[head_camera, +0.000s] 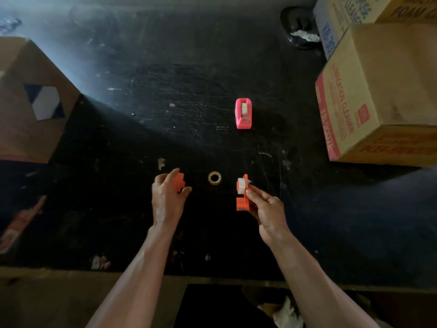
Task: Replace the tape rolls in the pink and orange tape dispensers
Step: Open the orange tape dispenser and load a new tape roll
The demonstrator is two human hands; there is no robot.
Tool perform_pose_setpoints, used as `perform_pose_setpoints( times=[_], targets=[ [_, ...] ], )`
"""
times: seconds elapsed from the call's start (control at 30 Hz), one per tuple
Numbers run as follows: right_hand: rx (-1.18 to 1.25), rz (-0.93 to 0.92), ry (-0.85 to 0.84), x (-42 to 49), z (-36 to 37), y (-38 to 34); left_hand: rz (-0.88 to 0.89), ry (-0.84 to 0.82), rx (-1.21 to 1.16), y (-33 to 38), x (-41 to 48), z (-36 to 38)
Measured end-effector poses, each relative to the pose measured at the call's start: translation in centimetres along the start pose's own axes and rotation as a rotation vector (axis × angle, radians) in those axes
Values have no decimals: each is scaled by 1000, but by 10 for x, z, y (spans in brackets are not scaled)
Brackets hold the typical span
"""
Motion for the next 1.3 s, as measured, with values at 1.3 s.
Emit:
perform_pose_setpoints(
  times=[1.3],
  targets=[
    [10,-88,-22,-17,-3,-1,-166,-407,-860,85,-51,48]
  ],
)
Point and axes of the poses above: each hand's wrist, its own x-axis towards the middle knuckle, its own z-axis out of the palm, y = z × x, the point moved 4 cm from there along x, towards the middle knuckle, and after that the axes turned 9 degrees about z, right-handed, at the moved point
